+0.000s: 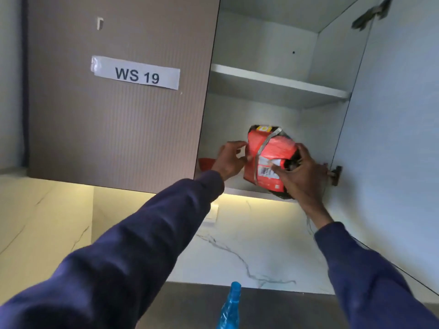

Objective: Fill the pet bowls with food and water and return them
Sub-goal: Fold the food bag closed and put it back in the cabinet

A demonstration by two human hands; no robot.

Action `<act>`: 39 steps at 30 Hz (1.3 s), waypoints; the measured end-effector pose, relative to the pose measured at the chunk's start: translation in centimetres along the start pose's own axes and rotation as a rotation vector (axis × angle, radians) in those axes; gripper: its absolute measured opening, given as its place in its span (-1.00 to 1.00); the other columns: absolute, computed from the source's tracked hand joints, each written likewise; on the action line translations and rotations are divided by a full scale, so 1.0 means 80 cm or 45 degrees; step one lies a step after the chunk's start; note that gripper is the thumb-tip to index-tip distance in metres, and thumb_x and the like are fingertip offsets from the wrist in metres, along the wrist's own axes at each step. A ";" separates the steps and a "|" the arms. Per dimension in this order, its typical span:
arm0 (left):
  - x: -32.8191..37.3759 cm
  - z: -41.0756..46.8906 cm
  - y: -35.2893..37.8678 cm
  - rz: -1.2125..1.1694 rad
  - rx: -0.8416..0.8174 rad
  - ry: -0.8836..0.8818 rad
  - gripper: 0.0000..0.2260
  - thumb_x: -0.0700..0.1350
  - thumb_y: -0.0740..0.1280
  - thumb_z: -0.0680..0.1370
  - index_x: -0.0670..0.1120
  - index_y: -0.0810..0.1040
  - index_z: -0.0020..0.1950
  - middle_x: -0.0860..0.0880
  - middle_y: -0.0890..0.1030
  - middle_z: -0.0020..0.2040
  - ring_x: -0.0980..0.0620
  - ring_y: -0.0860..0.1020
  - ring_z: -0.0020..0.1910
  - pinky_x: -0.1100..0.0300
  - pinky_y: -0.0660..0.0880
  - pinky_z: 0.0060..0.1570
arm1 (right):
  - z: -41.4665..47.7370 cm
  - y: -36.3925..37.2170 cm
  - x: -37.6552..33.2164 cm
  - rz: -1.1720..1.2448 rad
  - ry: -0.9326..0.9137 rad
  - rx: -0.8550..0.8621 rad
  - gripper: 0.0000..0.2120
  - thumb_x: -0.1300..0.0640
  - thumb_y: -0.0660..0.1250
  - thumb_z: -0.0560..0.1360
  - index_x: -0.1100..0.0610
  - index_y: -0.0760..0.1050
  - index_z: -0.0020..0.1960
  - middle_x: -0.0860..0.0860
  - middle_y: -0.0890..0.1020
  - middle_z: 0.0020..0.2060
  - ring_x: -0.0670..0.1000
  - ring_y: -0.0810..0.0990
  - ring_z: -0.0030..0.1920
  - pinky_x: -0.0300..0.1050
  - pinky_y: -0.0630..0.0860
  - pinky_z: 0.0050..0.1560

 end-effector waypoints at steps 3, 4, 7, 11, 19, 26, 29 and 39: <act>-0.021 -0.002 0.007 0.143 0.025 -0.079 -0.64 -0.29 0.44 0.54 -0.21 0.59 0.35 -0.14 0.63 0.32 -0.11 0.60 0.30 0.18 0.54 0.24 | -0.002 0.043 0.038 -0.147 0.212 -0.099 -0.25 -0.11 0.53 0.46 0.14 0.25 0.47 0.18 0.59 0.32 0.25 0.65 0.21 0.25 0.65 0.12; -0.024 -0.009 0.001 0.220 0.050 -0.066 -0.66 -0.26 0.42 0.56 -0.14 0.61 0.34 -0.08 0.63 0.34 -0.07 0.60 0.31 0.18 0.54 0.27 | 0.002 0.050 0.048 -0.175 0.257 -0.088 -0.22 -0.14 0.51 0.48 0.16 0.20 0.49 0.20 0.57 0.34 0.27 0.64 0.23 0.27 0.65 0.11; -0.019 -0.040 -0.044 0.648 0.319 0.240 -0.70 -0.20 0.37 0.56 -0.06 0.64 0.29 -0.05 0.60 0.39 -0.09 0.60 0.33 0.03 0.54 0.32 | 0.020 0.072 0.062 -0.230 0.304 -0.089 -0.09 -0.17 0.50 0.47 0.20 0.08 0.55 0.22 0.54 0.36 0.30 0.62 0.26 0.24 0.64 0.15; -0.025 -0.084 -0.087 1.033 0.503 0.704 -0.52 -0.35 0.18 0.57 -0.20 0.45 0.50 -0.24 0.33 0.58 -0.25 0.27 0.59 -0.26 0.27 0.52 | 0.036 0.105 0.074 -0.265 0.377 -0.131 0.10 -0.19 0.50 0.47 0.27 -0.11 0.63 0.25 0.50 0.40 0.31 0.55 0.34 0.23 0.56 0.23; -0.114 -0.104 -0.136 1.265 0.279 0.650 -0.39 -0.07 0.22 0.69 -0.22 0.05 0.66 -0.20 0.00 0.68 -0.23 0.01 0.67 -0.29 0.16 0.55 | 0.049 0.150 0.087 -0.362 0.389 -0.145 0.08 -0.21 0.44 0.51 0.29 -0.16 0.64 0.29 0.50 0.38 0.34 0.54 0.33 0.23 0.55 0.20; -0.126 -0.093 -0.150 1.314 0.289 0.684 -0.40 0.03 0.14 0.72 -0.18 0.02 0.67 -0.17 -0.02 0.69 -0.21 0.00 0.67 -0.27 0.14 0.57 | 0.024 0.123 0.049 -0.352 0.417 -0.132 -0.01 -0.26 0.36 0.54 0.12 -0.18 0.65 0.31 0.55 0.31 0.37 0.59 0.25 0.25 0.57 0.20; -0.128 -0.094 -0.153 1.298 0.299 0.706 -0.40 -0.01 0.16 0.71 -0.20 0.03 0.66 -0.19 0.00 0.68 -0.23 0.01 0.67 -0.28 0.13 0.56 | -0.017 0.077 0.020 -0.319 0.304 -0.105 -0.14 -0.17 0.33 0.60 0.09 -0.13 0.63 0.27 0.58 0.33 0.33 0.64 0.23 0.26 0.60 0.18; -0.095 -0.119 -0.135 1.237 0.225 0.504 -0.40 -0.07 0.18 0.67 -0.24 0.07 0.64 -0.29 0.06 0.65 -0.39 0.06 0.62 -0.39 0.01 0.53 | -0.122 -0.155 -0.057 -0.668 -0.055 0.106 -0.28 -0.08 0.26 0.65 0.04 -0.04 0.65 0.09 0.58 0.37 0.10 0.59 0.33 0.06 0.56 0.14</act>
Point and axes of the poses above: each hand's wrist, its own z-axis towards the middle knuckle, its own y-axis out of the palm, x = y × z, the point moved 6 cm from there along z, towards the middle knuckle
